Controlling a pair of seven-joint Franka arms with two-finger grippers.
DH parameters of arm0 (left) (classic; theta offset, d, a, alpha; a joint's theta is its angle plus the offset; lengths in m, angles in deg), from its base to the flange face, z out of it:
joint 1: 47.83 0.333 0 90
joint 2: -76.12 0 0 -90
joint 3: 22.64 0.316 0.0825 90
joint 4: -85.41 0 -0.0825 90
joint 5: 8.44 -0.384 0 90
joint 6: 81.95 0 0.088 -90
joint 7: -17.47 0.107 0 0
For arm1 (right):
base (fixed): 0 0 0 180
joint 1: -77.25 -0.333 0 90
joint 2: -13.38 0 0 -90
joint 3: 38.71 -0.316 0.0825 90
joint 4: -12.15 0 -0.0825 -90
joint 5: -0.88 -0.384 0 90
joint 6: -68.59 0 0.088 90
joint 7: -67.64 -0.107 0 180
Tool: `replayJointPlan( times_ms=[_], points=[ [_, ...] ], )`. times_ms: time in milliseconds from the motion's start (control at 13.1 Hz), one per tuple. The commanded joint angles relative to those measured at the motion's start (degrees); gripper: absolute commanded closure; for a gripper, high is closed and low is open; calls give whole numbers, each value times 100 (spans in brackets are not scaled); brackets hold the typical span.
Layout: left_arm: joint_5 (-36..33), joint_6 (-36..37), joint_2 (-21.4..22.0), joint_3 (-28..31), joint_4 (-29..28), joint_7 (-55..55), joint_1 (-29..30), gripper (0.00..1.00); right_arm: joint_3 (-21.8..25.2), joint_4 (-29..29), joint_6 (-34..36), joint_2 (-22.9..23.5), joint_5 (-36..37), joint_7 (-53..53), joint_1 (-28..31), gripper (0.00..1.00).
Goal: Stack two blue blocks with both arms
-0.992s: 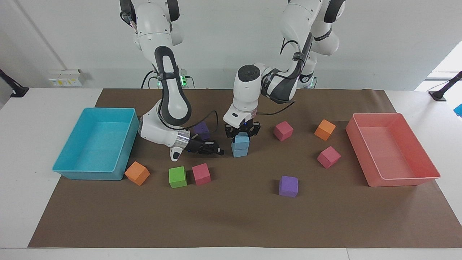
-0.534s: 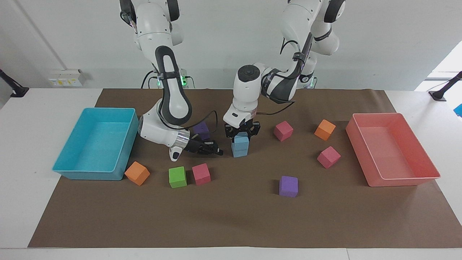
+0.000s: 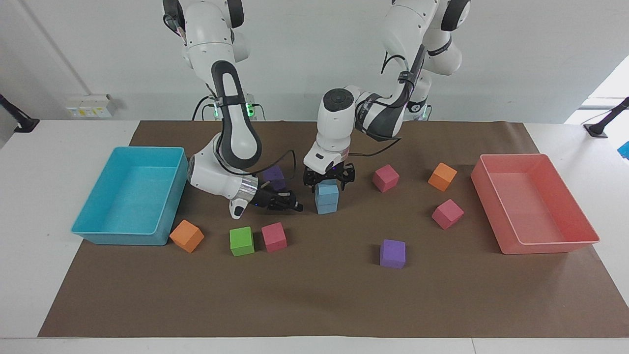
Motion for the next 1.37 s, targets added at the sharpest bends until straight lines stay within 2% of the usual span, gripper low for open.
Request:
replayJointPlan(
  times_ms=[0,153,305,610,763,916,992,1068,1144,1221,1297],
  points=[
    [-20,33,228,64,-26,-62,-44,0,-41,122,-288,-120,97,-426,-227,100],
    [-20,94,395,90,-43,-44,8,0,-49,131,-253,-102,62,-498,-220,100],
    [-20,505,474,99,-52,-9,131,0,-49,131,-261,-93,53,-506,-237,100],
    [-29,796,1185,90,-446,561,605,0,-32,70,-323,-102,316,-479,-237,100],
    [-29,1095,1773,90,-824,1087,921,0,21,70,-314,-312,789,-515,-141,100],
    [-29,1682,2135,99,-852,1825,1333,0,108,-9,-306,-497,1902,-873,-71,100],
    [-29,1807,2249,99,-826,2220,1666,0,117,-62,-288,-620,2552,-1084,-18,93],
    [-20,1826,2320,99,-808,2720,1913,0,109,-88,-227,-769,3185,-1304,52,72],
    [6,1835,2356,107,-773,3012,2099,0,109,-88,-174,-909,3687,-1428,88,55],
    [6,1913,2408,116,-660,3154,2257,0,109,-88,-87,-1033,4092,-1499,140,8],
    [15,2123,2426,116,-510,3208,2424,0,117,-88,53,-1156,4470,-1560,236,0]
  ],
)
